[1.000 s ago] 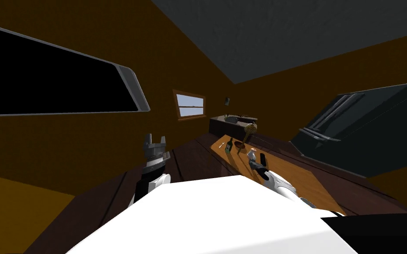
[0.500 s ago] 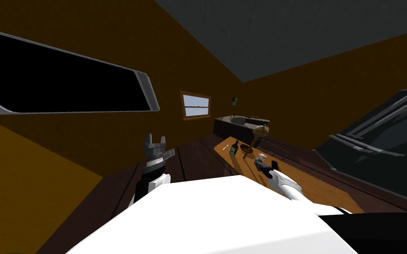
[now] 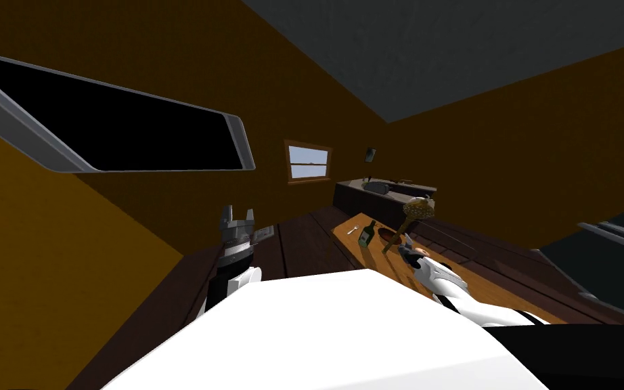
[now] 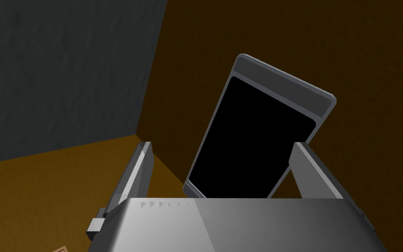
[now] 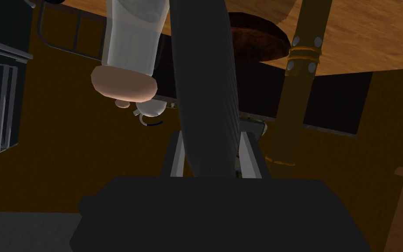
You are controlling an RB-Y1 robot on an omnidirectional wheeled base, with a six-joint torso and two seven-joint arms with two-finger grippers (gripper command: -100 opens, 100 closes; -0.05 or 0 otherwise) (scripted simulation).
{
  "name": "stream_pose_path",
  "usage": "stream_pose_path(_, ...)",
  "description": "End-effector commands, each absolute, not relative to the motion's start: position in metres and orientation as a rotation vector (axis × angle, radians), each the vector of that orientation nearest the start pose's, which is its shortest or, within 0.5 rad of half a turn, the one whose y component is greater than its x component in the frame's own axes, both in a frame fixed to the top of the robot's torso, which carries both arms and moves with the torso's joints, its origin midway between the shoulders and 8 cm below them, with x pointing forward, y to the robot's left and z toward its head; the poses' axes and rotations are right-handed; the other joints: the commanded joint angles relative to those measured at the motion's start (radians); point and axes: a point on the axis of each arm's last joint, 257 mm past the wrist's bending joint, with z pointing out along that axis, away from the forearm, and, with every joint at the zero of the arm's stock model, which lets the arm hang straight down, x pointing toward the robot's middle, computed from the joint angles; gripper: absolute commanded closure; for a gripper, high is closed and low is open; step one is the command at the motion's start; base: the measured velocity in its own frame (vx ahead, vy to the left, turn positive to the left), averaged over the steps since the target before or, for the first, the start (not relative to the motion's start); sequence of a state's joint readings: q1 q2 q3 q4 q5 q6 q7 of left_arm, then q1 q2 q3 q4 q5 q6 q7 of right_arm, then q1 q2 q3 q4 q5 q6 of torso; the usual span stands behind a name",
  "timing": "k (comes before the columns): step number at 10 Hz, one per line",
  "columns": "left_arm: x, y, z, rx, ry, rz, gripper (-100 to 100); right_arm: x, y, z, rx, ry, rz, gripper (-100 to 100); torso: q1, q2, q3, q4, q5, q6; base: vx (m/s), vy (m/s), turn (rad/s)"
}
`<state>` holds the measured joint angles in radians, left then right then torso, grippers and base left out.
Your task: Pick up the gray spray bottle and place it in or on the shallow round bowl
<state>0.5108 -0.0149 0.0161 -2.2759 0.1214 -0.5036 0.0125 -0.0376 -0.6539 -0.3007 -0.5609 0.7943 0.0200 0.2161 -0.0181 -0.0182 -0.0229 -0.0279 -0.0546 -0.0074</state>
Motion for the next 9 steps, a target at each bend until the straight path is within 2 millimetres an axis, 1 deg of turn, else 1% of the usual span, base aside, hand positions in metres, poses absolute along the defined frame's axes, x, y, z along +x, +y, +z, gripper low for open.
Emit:
stream_pose_path(1, 0.339, 0.302, 0.02, -0.754, 0.522, -1.365, 0, 0.278, -0.742, -0.429, 0.815, 2.069, -0.656, 100, 0.0, 0.0, 0.0, 0.0, 0.0, 0.0, 0.034, -0.031, 0.141)
stream_pose_path(2, 0.339, 0.302, 0.02, -0.754, 0.522, -1.365, 0, 0.274, -0.753, -0.421, 0.863, 2.039, -0.675, 100, 0.0, 0.001, 0.001, 0.001, 0.0, 0.0, 0.049, -0.044, 0.222)
stream_pose_path(3, 0.339, 0.302, 0.02, -0.754, 0.522, -1.365, 0, 0.273, -0.754, -0.421, 0.866, 2.039, -0.68, 100, -0.001, -0.001, 0.0, 0.002, 0.001, -0.002, 0.049, -0.039, 0.092)
stream_pose_path(4, 0.339, 0.303, 0.02, -0.754, 0.522, -1.365, 0, 0.273, -0.754, -0.421, 0.866, 2.039, -0.68, 100, 0.0, -0.001, 0.0, 0.001, 0.001, 0.0, 0.025, -0.016, -0.017)
stream_pose_path(5, 0.339, 0.303, 0.02, -0.754, 0.522, -1.365, 0, 0.269, -0.765, -0.412, 0.915, 2.007, -0.703, 100, 0.001, 0.001, 0.001, 0.001, 0.001, 0.002, 0.021, -0.023, 0.092)
stream_pose_path(7, 0.339, 0.302, 0.02, -0.754, 0.522, -1.365, 0, 0.269, -0.765, -0.412, 0.915, 2.007, -0.703, 100, 0.001, 0.001, 0.001, 0.002, 0.001, 0.001, 0.021, -0.022, 0.048)
stream_pose_path(9, 0.339, 0.302, 0.02, -0.754, 0.522, -1.365, 0, 0.26, -0.785, -0.396, 1.01, 1.939, -0.742, 100, 0.002, 0.001, 0.002, 0.002, 0.002, 0.001, 0.044, -0.042, 0.141)
